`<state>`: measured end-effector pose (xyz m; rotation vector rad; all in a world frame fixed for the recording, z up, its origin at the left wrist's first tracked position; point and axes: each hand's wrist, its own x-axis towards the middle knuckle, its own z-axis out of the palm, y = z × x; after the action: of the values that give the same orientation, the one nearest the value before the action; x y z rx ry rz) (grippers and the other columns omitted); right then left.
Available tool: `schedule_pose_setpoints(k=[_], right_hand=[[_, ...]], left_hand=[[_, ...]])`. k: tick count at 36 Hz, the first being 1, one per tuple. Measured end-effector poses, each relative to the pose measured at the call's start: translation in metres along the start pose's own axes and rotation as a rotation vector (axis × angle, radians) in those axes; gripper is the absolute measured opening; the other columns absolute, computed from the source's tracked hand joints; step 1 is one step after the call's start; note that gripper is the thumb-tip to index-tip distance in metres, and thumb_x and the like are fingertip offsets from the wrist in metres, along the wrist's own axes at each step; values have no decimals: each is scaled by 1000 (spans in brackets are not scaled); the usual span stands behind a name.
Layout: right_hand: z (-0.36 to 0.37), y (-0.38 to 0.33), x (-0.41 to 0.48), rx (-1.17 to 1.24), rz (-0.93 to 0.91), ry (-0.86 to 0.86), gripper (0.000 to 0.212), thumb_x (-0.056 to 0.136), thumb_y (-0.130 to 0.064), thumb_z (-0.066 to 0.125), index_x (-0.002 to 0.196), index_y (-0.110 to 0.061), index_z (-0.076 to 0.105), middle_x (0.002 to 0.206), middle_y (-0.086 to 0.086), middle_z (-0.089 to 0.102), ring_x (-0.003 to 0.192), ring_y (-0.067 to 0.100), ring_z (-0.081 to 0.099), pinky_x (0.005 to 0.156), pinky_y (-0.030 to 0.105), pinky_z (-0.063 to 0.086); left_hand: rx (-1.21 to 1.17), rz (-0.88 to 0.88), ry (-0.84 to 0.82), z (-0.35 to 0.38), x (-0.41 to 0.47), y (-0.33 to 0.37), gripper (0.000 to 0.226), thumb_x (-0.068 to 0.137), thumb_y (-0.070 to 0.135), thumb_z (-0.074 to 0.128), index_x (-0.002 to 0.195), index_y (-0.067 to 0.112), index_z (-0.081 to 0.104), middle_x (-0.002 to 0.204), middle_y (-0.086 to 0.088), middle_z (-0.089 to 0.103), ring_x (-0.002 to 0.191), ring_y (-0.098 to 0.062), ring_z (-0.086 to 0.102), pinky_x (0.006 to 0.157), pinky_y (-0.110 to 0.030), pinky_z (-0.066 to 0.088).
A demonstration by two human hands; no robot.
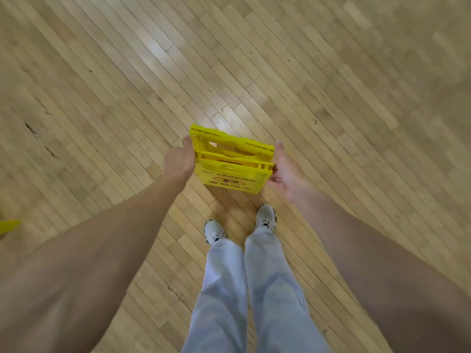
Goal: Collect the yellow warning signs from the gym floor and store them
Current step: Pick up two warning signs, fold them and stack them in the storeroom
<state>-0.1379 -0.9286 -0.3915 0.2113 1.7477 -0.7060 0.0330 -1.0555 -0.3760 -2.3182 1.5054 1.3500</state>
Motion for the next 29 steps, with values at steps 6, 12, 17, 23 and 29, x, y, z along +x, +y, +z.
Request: schedule_pose_setpoints(k=[6,12,17,23,29], right_hand=[[5,-16,11,-151,-26,64,86,77,-80,31,135,-20,52,127,3,63,94,27,69,87,41,57],[12,-16,16,-273,-177,114,53,96,-54,32,118,-15,61,111,9,66,101,31,65,88,47,56],[19,0,7,-240,-249,192,49,98,-52,33,108,-17,66,103,10,69,101,30,64,93,51,52],[27,18,-6,-152,-270,293,35,99,-41,45,113,-20,70,92,3,67,104,29,64,96,48,51],[36,32,-30,-260,-288,346,37,100,-36,44,94,-8,67,70,-3,52,81,22,52,77,36,45]], left_hand=[[-11,143,-71,6,20,16,60,97,51,24,149,22,27,154,-7,34,141,-28,32,113,-41,27],[-150,148,-119,12,30,13,53,99,49,29,144,22,38,147,-3,43,135,-24,39,109,-37,31],[-237,167,-95,13,28,4,50,98,47,35,130,14,55,128,-6,59,120,-24,52,96,-32,41],[-349,114,-107,7,12,-21,39,100,39,40,122,15,61,108,0,59,103,-19,53,85,-29,39],[-419,-9,-102,-6,-3,-49,48,96,45,45,133,15,55,133,-2,56,123,-21,50,92,-28,36]])
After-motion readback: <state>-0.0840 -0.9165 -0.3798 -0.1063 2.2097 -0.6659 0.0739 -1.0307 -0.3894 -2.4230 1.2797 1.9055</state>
